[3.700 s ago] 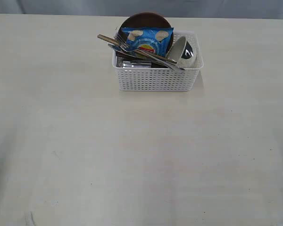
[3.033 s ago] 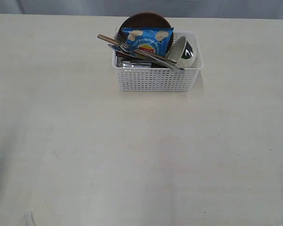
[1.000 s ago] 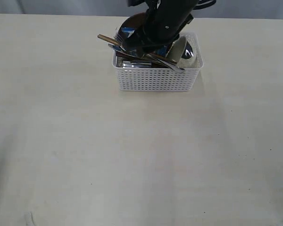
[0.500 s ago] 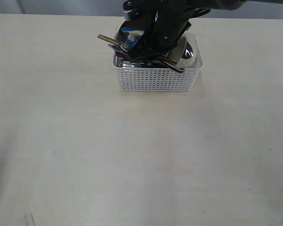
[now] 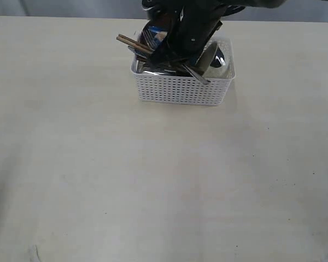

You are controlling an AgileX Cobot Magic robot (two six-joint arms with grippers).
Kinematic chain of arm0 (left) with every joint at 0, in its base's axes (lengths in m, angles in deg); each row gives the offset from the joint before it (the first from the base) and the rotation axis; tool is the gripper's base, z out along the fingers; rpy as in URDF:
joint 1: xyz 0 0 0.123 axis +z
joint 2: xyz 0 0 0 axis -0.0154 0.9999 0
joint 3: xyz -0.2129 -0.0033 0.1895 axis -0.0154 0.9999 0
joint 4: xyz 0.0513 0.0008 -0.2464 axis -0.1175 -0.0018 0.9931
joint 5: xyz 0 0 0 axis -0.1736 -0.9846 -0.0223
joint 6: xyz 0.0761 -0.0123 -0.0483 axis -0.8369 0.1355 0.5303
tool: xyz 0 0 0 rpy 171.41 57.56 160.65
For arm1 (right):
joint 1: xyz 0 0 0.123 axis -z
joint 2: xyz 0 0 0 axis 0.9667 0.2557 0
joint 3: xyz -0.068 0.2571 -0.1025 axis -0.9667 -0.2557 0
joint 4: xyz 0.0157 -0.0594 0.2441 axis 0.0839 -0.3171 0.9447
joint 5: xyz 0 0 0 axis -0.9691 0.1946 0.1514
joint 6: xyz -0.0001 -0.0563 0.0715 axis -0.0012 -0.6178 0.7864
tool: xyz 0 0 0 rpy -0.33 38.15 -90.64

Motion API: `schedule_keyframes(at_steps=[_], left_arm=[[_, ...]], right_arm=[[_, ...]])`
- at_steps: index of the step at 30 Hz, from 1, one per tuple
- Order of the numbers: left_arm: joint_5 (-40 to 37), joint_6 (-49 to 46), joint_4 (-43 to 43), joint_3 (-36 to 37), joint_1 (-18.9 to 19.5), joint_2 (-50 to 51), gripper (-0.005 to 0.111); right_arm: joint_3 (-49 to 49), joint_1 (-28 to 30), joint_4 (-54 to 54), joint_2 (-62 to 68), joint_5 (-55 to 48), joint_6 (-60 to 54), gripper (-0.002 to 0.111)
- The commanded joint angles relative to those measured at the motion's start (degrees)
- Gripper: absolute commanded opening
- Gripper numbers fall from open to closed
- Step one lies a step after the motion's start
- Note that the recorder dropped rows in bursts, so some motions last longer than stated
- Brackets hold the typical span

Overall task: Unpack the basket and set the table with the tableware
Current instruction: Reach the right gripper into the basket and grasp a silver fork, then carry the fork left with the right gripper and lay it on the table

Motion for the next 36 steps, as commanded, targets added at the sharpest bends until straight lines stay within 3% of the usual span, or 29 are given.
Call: schedule_keyframes(at_steps=[1, 11, 27, 36], left_arm=[[0.0, 0.0, 0.1, 0.2, 0.1, -0.2, 0.000], [0.0, 0.0, 0.1, 0.2, 0.1, -0.2, 0.000], [0.0, 0.0, 0.1, 0.2, 0.1, -0.2, 0.000], [0.0, 0.0, 0.1, 0.2, 0.1, -0.2, 0.000]], right_arm=[[0.2, 0.1, -0.5, -3.8, 0.0, 0.2, 0.000], [0.2, 0.1, 6.8, -10.8, -1.5, 0.2, 0.000], [-0.6, -0.1, 19.5, -17.8, -15.7, -5.6, 0.000], [-11.0, -5.0, 19.8, -23.5, -7.0, -4.5, 0.000]])
